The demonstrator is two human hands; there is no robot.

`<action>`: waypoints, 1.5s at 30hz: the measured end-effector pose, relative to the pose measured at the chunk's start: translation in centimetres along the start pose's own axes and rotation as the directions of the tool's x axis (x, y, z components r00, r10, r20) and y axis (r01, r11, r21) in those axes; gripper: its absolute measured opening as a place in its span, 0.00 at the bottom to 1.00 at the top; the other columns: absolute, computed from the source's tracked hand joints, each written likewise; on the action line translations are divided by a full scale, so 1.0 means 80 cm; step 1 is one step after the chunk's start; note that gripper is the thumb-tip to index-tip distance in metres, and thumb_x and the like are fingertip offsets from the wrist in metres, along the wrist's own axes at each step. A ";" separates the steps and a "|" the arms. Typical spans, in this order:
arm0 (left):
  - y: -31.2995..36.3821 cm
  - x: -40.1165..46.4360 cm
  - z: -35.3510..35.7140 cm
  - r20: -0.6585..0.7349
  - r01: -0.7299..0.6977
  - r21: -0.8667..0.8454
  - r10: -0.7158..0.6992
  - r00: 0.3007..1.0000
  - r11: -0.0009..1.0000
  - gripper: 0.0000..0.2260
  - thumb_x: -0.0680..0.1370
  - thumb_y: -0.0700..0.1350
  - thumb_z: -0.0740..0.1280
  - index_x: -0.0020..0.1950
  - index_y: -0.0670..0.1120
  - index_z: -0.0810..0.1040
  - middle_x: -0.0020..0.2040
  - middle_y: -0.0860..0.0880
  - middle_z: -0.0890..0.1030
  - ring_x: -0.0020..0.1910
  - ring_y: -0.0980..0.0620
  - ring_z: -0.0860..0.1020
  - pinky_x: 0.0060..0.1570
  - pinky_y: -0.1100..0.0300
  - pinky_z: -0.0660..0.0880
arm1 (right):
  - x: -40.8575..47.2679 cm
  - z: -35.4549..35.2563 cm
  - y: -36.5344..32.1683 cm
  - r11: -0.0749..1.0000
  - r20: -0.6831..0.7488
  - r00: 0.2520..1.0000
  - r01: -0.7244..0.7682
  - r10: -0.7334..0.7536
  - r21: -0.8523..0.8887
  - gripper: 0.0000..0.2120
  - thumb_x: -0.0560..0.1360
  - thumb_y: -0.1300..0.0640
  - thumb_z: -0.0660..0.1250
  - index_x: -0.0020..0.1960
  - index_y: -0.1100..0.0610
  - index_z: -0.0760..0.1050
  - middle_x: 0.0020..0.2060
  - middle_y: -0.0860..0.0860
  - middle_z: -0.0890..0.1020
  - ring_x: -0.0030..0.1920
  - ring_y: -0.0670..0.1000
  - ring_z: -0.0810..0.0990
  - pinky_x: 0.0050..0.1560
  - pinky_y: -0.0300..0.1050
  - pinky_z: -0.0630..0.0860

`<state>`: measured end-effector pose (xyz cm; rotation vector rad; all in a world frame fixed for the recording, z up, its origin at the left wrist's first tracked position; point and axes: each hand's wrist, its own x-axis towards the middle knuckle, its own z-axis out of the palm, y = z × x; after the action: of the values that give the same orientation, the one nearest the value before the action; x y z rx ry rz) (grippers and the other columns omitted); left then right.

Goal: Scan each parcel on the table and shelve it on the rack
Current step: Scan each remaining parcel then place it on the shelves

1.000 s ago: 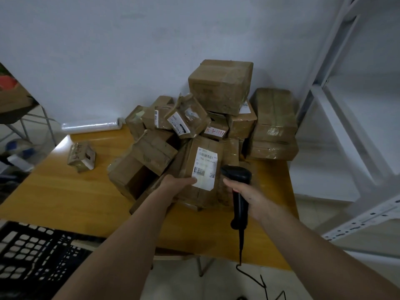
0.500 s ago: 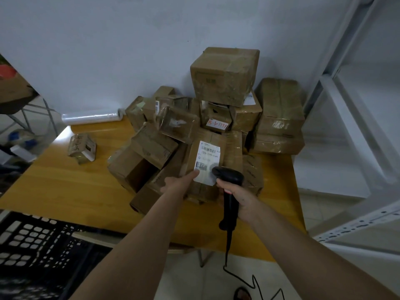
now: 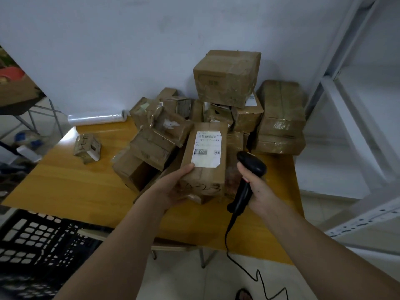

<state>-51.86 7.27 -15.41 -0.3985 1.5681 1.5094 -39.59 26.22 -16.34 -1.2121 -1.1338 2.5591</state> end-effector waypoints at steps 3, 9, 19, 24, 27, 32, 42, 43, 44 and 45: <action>-0.017 -0.005 0.008 0.108 0.004 -0.053 0.002 0.994 0.999 0.33 0.61 0.56 0.81 0.61 0.45 0.78 0.58 0.43 0.82 0.58 0.43 0.79 0.48 0.50 0.79 | -0.008 0.005 -0.006 0.998 -0.037 0.998 0.060 -0.060 0.013 0.29 0.59 0.53 0.80 0.58 0.56 0.79 0.52 0.55 0.84 0.52 0.57 0.81 0.57 0.59 0.75; -0.034 -0.012 0.027 0.160 0.006 0.008 -0.007 0.987 1.000 0.32 0.63 0.55 0.78 0.63 0.46 0.77 0.60 0.44 0.81 0.60 0.45 0.78 0.59 0.49 0.75 | -0.025 -0.001 -0.014 0.986 0.016 0.991 0.133 -0.132 -0.099 0.40 0.54 0.53 0.82 0.65 0.56 0.75 0.55 0.56 0.84 0.57 0.58 0.81 0.56 0.58 0.77; -0.022 -0.019 0.056 0.310 -0.114 0.144 0.065 0.949 0.983 0.33 0.65 0.57 0.77 0.66 0.47 0.75 0.61 0.44 0.81 0.61 0.44 0.78 0.56 0.49 0.77 | -0.055 -0.036 -0.037 0.964 0.111 0.988 0.128 -0.104 -0.234 0.35 0.48 0.54 0.82 0.55 0.55 0.79 0.46 0.53 0.87 0.55 0.55 0.82 0.56 0.51 0.76; -0.003 -0.022 0.069 0.323 -0.074 0.140 0.025 0.946 0.987 0.31 0.64 0.48 0.79 0.66 0.46 0.76 0.63 0.42 0.80 0.62 0.40 0.77 0.52 0.44 0.79 | -0.067 -0.048 -0.038 0.936 0.139 0.982 0.169 -0.132 -0.309 0.40 0.50 0.49 0.83 0.60 0.52 0.76 0.52 0.52 0.85 0.59 0.55 0.80 0.57 0.52 0.75; 0.003 -0.025 0.073 0.308 -0.135 0.157 0.081 0.948 0.978 0.31 0.64 0.44 0.78 0.66 0.45 0.76 0.60 0.43 0.81 0.60 0.42 0.78 0.54 0.44 0.78 | -0.076 -0.046 -0.043 0.856 0.184 0.966 0.247 -0.181 -0.454 0.35 0.55 0.41 0.79 0.59 0.48 0.75 0.59 0.50 0.81 0.64 0.53 0.74 0.70 0.55 0.65; 0.022 -0.031 0.078 0.191 -0.328 0.113 0.303 0.934 0.938 0.32 0.64 0.38 0.77 0.67 0.43 0.74 0.61 0.42 0.80 0.60 0.39 0.78 0.62 0.38 0.73 | -0.081 -0.035 -0.056 0.705 0.263 0.921 0.390 -0.288 -0.592 0.21 0.75 0.54 0.71 0.65 0.47 0.69 0.53 0.44 0.78 0.57 0.48 0.74 0.60 0.44 0.67; 0.050 -0.040 0.073 0.026 -0.389 0.068 0.388 0.921 0.919 0.38 0.63 0.30 0.78 0.70 0.44 0.69 0.63 0.42 0.78 0.61 0.37 0.77 0.56 0.35 0.75 | -0.126 0.014 -0.073 0.578 0.317 0.751 0.653 -0.580 -0.489 0.06 0.72 0.58 0.74 0.41 0.50 0.78 0.25 0.38 0.80 0.26 0.35 0.77 0.26 0.28 0.70; 0.052 -0.042 0.073 0.014 -0.388 0.062 0.388 0.922 0.920 0.38 0.63 0.30 0.77 0.70 0.45 0.69 0.63 0.42 0.78 0.61 0.38 0.77 0.54 0.35 0.76 | -0.129 0.017 -0.072 0.575 0.319 0.745 0.659 -0.585 -0.486 0.06 0.72 0.58 0.74 0.40 0.51 0.78 0.24 0.38 0.79 0.25 0.35 0.77 0.26 0.28 0.70; 0.053 -0.043 0.073 0.002 -0.386 0.070 0.387 0.922 0.920 0.38 0.64 0.30 0.77 0.71 0.45 0.68 0.63 0.42 0.78 0.61 0.38 0.77 0.51 0.38 0.78 | -0.130 0.018 -0.072 0.570 0.315 0.744 0.660 -0.590 -0.490 0.06 0.72 0.58 0.74 0.40 0.51 0.78 0.24 0.39 0.79 0.25 0.35 0.77 0.26 0.28 0.70; 0.055 -0.045 0.074 -0.005 -0.386 0.086 0.388 0.922 0.918 0.38 0.64 0.31 0.77 0.71 0.45 0.68 0.63 0.42 0.78 0.61 0.38 0.77 0.45 0.41 0.79 | -0.132 0.019 -0.072 0.566 0.308 0.745 0.656 -0.591 -0.500 0.06 0.72 0.57 0.74 0.39 0.52 0.78 0.23 0.40 0.79 0.25 0.37 0.76 0.26 0.29 0.70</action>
<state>-50.99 12.33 -9.07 -0.0532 1.7962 1.7300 -34.74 25.53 -5.28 -0.5299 -2.0325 1.7711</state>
